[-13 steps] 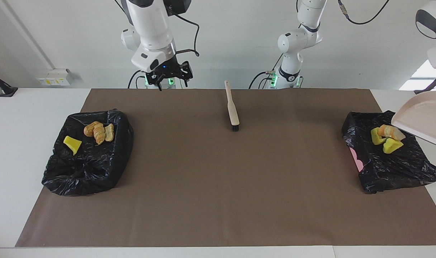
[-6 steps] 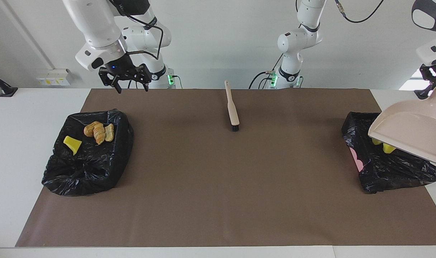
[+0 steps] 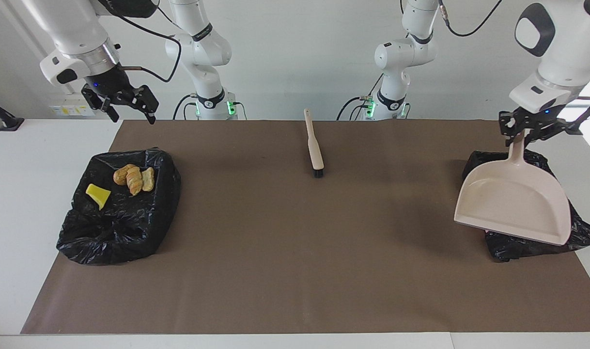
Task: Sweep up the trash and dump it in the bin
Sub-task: 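Set the dustpan down at the table center with the left gripper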
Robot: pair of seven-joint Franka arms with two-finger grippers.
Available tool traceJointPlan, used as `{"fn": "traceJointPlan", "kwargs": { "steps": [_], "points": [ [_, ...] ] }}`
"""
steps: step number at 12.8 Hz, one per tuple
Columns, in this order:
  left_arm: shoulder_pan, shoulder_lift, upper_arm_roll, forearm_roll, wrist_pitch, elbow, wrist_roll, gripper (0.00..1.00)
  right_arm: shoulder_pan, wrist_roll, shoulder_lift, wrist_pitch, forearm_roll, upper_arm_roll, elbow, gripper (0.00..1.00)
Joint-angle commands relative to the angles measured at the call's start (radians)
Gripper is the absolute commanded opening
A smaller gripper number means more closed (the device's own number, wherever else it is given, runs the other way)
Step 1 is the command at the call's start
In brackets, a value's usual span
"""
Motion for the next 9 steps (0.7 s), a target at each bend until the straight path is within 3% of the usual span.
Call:
{"fn": "traceJointPlan", "kwargs": {
  "steps": [1,4,9],
  "points": [
    [-0.1,-0.024,0.017,-0.088,0.075,-0.092,-0.194,0.0,-0.013,-0.002,0.049,0.002,0.005,0.007,0.074,1.0],
    [-0.234,0.011,0.016,-0.122,0.245,-0.169,-0.419,0.0,-0.02,0.023,0.032,0.013,0.001,0.008,0.044,1.0],
    [-0.402,0.146,0.017,-0.185,0.395,-0.176,-0.5,0.0,-0.007,0.022,0.031,0.007,0.002,0.017,0.041,1.0]
  ]
}}
